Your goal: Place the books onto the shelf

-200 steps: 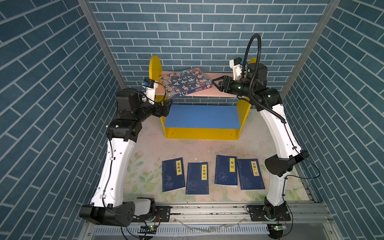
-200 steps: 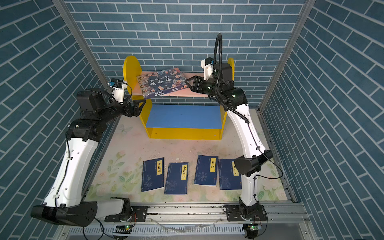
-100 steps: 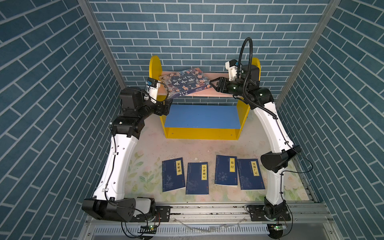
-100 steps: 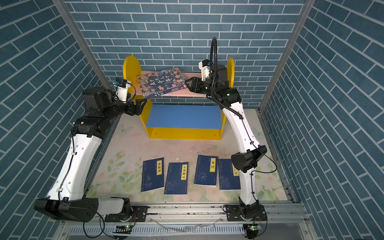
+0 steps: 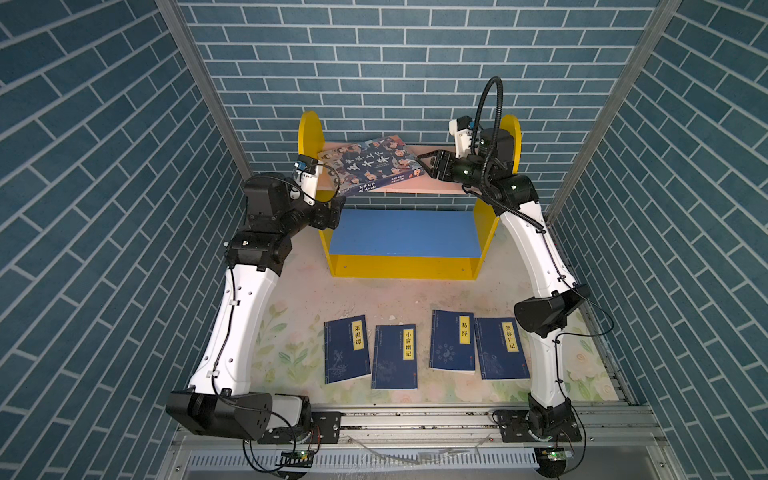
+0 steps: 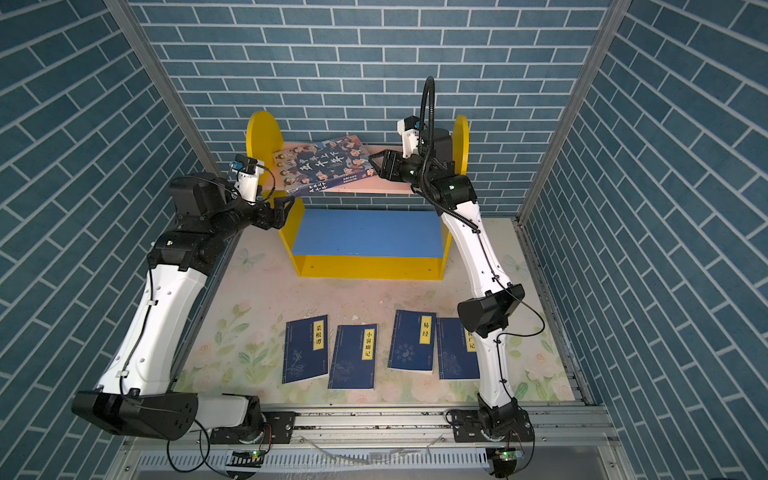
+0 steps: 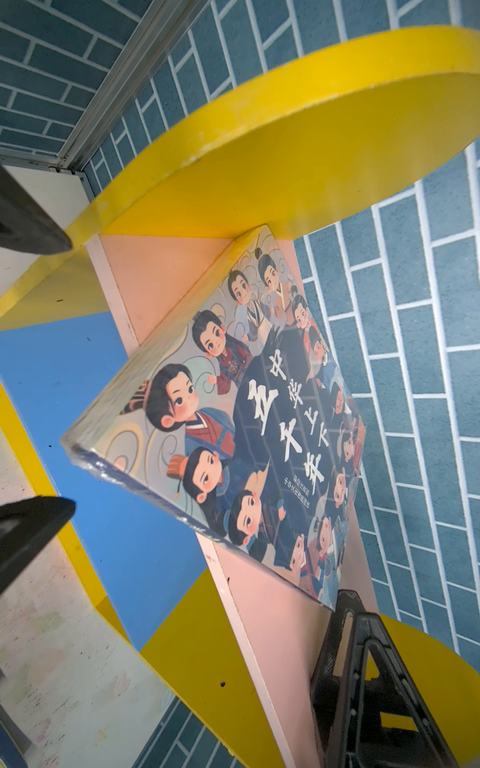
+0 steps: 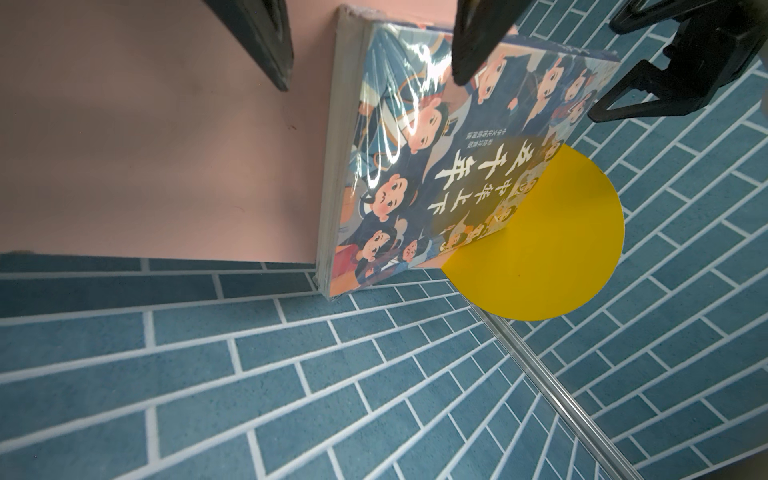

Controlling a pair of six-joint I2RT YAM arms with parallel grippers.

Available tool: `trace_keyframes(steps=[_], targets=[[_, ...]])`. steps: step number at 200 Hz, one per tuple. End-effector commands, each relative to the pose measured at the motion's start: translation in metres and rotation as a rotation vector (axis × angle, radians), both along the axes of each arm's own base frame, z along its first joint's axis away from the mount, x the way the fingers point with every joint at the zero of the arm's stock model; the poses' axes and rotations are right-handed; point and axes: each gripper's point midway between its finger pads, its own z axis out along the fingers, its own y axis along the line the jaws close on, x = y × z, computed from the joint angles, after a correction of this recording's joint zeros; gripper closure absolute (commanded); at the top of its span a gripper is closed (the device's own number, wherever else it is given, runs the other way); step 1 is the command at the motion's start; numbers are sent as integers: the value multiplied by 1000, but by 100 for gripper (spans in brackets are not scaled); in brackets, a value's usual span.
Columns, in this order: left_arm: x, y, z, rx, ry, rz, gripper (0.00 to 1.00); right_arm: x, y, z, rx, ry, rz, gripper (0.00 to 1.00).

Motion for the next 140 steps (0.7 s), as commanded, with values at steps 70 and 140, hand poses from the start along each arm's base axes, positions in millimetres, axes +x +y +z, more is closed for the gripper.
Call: trace_keyframes(steps=[70, 140], targets=[[14, 11, 17, 19, -64, 75, 8, -6, 17, -21, 35, 105, 140, 38], [20, 19, 15, 29, -70, 124, 9, -22, 20, -26, 26, 154, 207, 38]])
